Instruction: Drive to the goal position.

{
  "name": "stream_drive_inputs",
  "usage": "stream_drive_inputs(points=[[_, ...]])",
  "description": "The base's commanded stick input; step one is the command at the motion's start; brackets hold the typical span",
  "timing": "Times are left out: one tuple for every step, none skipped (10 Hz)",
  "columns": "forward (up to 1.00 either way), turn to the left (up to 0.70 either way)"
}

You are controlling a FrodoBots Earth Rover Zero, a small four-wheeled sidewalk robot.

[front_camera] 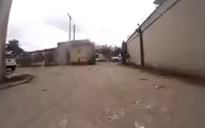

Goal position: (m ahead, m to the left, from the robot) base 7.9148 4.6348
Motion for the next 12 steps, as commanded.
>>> stream_drive_inputs(points=[[0.3,0.0],[0.3,0.0],[0.3,0.0],[0.3,0.0],[0.3,0.0],[0.3,0.0],[0.3,0.05],[0.3,0.13],[0.3,0.46],[0.3,0.6],[0.3,0.16],[0.3,0.0]])
